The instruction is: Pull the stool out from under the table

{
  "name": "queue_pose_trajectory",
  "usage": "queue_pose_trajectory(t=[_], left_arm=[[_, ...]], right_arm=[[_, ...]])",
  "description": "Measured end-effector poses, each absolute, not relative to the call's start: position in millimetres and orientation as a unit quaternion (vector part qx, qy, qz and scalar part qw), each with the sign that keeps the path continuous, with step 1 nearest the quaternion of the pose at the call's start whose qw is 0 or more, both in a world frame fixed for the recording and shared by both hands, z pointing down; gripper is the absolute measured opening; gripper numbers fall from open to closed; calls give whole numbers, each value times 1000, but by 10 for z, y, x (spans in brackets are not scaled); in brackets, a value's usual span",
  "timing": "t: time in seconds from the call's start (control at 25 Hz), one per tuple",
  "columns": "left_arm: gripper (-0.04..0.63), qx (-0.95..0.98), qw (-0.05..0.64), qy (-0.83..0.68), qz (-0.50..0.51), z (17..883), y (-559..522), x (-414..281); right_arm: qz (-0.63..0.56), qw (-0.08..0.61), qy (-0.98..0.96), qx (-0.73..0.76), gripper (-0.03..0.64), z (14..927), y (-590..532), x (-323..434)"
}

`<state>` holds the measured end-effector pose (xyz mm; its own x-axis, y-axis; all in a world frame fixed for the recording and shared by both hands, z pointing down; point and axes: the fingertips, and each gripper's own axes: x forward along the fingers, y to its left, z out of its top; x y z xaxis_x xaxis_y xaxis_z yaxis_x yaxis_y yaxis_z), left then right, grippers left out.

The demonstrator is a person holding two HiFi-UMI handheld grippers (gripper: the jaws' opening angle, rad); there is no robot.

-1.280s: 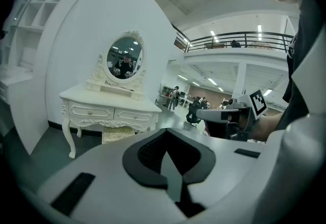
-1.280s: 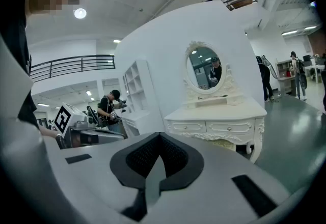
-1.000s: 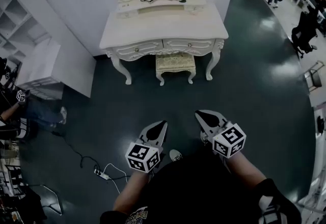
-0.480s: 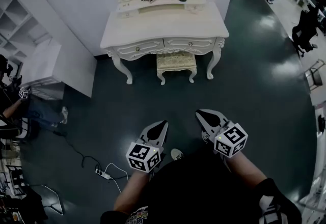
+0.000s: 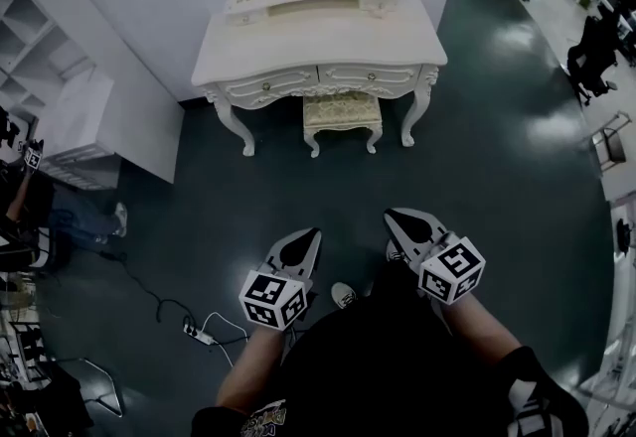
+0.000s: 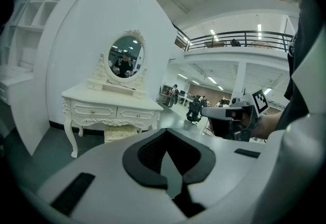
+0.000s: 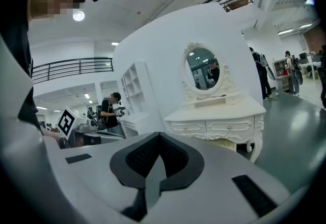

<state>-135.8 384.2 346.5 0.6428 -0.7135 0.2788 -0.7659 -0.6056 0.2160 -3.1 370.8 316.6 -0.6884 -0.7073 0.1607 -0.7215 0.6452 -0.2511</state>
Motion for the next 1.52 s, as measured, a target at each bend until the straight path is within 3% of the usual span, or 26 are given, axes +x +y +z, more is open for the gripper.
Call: queue_pose_trajectory(t=[0.4,0.88,1.52], left_arm=[[5,880,118,-448,108,3527,3267,-1428],[5,854,81,-492,146,3884,1751,-1378],[6,837,106,-489,221,6150,-64,-1579]], right_arm=[[143,32,-903,404,28,3217,3105,166],[128,76,-899,412,28,3738,1482,527],[182,127,-864,453,32,5955,-159,632]])
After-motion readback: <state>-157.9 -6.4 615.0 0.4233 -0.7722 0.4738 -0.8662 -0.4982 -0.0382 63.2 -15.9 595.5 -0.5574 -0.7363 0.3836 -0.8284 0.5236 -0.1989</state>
